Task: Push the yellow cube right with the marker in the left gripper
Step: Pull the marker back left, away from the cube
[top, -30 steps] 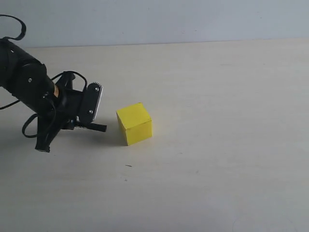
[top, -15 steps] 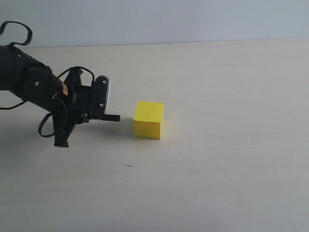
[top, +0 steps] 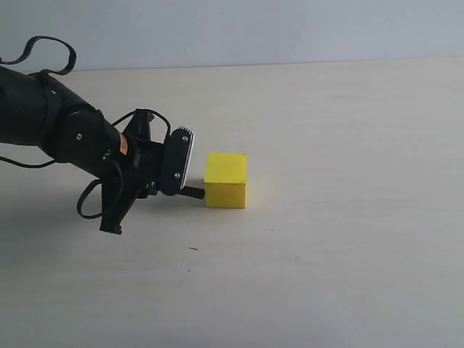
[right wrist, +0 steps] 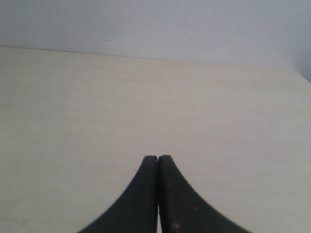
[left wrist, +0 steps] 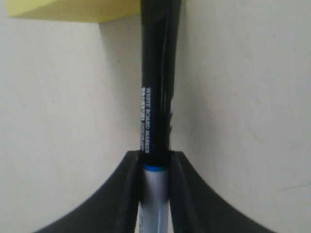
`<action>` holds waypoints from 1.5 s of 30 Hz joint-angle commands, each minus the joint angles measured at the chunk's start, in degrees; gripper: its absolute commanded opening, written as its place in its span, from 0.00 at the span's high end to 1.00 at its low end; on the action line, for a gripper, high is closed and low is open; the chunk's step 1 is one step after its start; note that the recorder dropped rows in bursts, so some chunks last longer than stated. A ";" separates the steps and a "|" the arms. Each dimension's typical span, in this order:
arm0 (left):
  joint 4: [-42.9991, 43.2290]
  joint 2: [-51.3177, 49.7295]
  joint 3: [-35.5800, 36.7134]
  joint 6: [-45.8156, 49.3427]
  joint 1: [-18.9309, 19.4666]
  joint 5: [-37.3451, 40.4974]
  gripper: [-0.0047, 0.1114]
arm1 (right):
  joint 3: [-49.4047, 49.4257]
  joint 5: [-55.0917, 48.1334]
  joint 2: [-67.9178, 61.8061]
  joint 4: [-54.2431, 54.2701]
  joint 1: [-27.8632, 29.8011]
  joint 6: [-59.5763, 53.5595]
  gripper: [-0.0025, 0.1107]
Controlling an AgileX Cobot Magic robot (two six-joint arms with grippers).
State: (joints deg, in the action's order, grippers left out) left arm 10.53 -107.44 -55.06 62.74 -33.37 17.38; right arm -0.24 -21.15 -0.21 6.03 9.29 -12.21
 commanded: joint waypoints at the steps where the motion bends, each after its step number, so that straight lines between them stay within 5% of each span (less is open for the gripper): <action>1: -0.63 0.86 -0.23 -0.19 -0.19 0.27 0.96 | 0.24 0.71 0.21 -0.03 0.01 -0.15 0.98; 7: -0.63 1.44 -0.23 -2.96 1.33 1.04 0.96 | 0.24 0.71 0.21 -0.03 0.01 -0.15 0.98; 19: -0.63 1.57 -0.46 -28.82 5.46 -2.63 0.96 | 0.24 0.71 0.21 -0.03 0.01 -0.15 0.98; 28: -0.40 1.57 -2.24 -29.93 5.46 4.33 0.96 | 0.24 0.71 0.21 -0.03 0.01 -0.15 0.98; 34: 7.87 1.57 -5.06 -26.29 5.36 13.57 0.96 | 0.24 0.71 0.21 -0.03 0.01 -0.15 0.98; 45: 14.16 1.37 -5.06 -23.56 7.32 15.68 0.96 | 0.24 0.71 0.21 -0.03 0.01 -0.15 0.98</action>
State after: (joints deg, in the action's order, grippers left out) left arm 24.16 -106.31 -59.85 38.98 -27.47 32.73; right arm -0.24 -21.15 -0.21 6.03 9.29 -12.21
